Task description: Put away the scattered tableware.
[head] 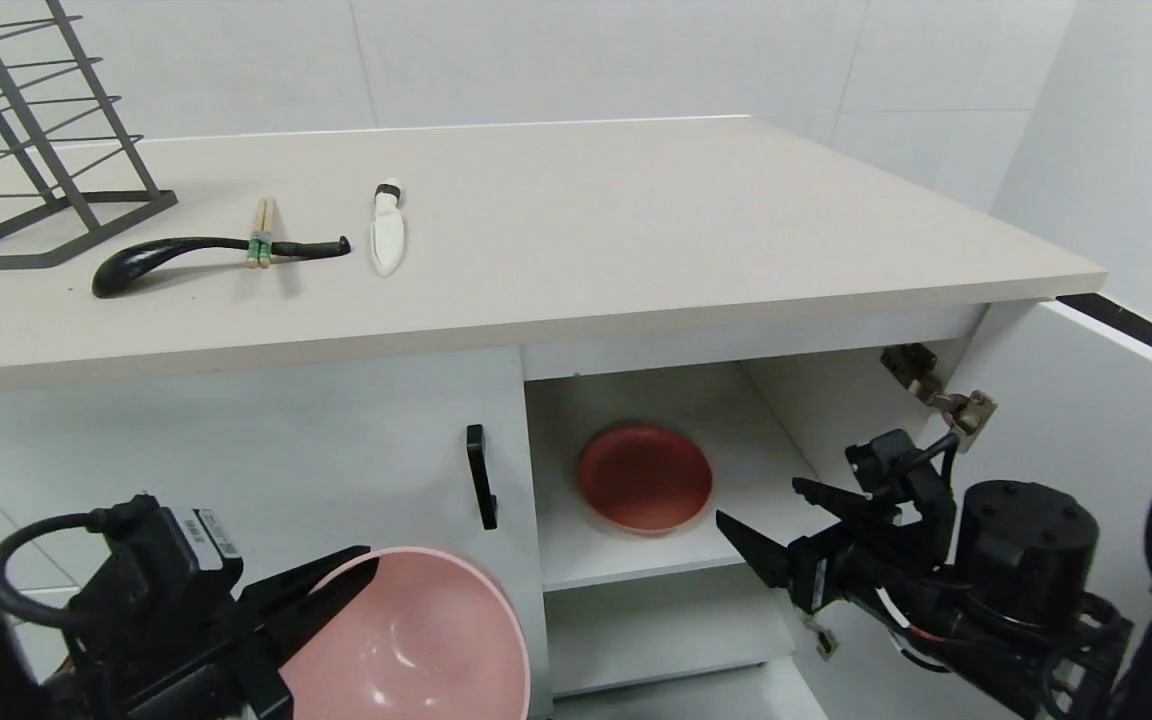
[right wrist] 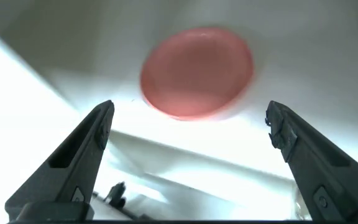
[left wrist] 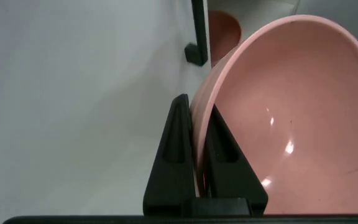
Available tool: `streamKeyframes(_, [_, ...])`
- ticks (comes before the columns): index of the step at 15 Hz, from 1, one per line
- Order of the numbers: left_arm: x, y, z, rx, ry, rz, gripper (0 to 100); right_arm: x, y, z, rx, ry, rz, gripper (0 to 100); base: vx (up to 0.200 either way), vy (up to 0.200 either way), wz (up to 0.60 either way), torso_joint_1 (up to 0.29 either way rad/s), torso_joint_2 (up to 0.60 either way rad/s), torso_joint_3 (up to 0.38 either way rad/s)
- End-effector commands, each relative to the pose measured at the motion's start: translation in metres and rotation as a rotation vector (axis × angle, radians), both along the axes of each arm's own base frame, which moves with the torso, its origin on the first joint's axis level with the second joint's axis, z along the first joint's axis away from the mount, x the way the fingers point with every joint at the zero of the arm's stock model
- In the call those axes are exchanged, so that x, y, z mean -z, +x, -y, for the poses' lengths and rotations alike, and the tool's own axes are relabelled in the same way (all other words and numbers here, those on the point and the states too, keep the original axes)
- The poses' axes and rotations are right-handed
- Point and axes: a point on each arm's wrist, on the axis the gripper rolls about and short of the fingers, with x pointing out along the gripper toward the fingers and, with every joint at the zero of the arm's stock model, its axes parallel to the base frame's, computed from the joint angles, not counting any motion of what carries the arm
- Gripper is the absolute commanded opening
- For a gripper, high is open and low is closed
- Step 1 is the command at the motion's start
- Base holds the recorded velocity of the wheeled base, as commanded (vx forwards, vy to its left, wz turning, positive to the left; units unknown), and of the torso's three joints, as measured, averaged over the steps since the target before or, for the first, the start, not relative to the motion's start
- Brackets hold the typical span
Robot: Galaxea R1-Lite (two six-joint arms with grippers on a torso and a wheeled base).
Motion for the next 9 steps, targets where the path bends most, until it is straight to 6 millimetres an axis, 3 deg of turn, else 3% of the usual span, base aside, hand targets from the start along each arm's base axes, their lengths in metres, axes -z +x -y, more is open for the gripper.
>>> streamKeyframes(1, [-0.002, 0.021, 0.017, 0.029, 0.050, 0.020, 0, -0.029, -0.020, 0.011, -0.006, 0.052, 0.081, 100, 0.000, 0.000, 0.00, 0.000, 0.00, 0.000])
streamKeyframes(5, [0.010, 0.031, 0.049, 0.128, 0.093, 0.062, 0, -0.034, -0.023, 0.015, 0.002, 0.061, 0.100, 100, 0.000, 0.000, 0.00, 0.000, 0.00, 0.000])
streamKeyframes(9, [0.036, 0.050, 0.095, 0.066, 0.094, 0.155, 0, -0.031, -0.023, 0.024, 0.022, -0.001, 0.110, 100, 0.000, 0.000, 0.00, 0.000, 0.00, 0.000])
